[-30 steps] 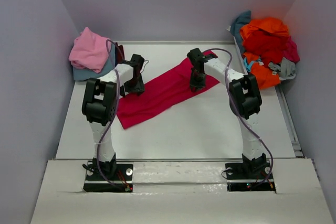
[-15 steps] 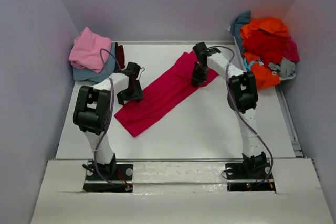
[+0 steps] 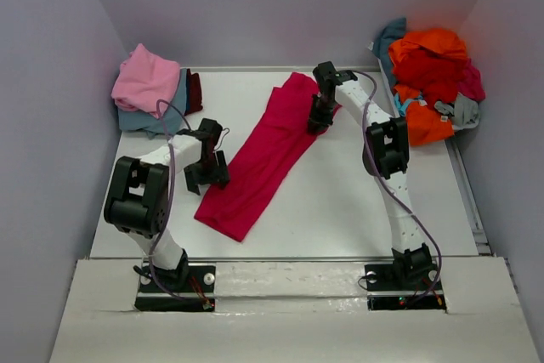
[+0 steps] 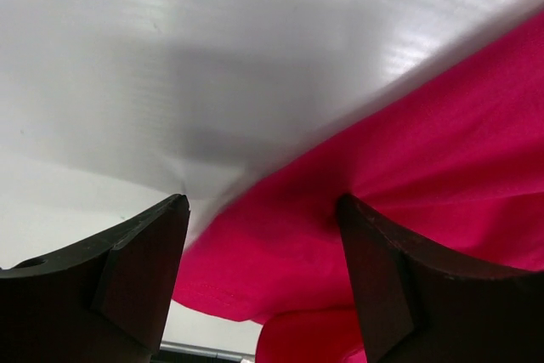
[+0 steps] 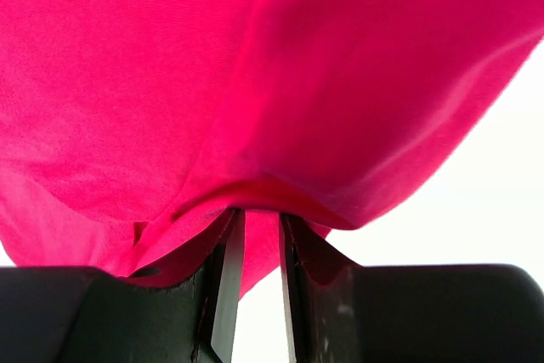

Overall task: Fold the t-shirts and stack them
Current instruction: Rotate the tshirt 90 degrees

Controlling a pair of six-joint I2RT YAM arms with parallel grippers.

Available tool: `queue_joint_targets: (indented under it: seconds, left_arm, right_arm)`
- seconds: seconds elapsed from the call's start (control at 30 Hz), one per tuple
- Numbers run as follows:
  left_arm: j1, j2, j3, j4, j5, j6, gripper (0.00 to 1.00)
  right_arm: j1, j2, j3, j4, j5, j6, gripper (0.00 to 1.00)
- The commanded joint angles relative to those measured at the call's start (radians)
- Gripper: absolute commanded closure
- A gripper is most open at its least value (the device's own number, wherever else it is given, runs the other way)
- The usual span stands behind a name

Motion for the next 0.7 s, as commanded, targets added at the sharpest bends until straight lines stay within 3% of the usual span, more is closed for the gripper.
queue_joint_targets:
  seconds: [0.0,0.33,0.67]
  left_arm:
    - [0.002,-0.077,-0.081,-0.159,-0.009,0.002,0.18]
    - [-0.065,-0.220,-0.134,-0.233,-0.013,-0.053,0.18]
    - [-0.084,-0.139,0.127,-0.282,-0.149,-0.042,0.18]
  right_arm:
    - [-0.017,0.014,-0.025,-0.002,-0.015,-0.063,0.71]
    - [-0.017,-0.025,-0.091,-0.002,-0.044,-0.138,0.70]
    - [0.002,-0.338,-0.602,0.146,0.003,-0.117,0.70]
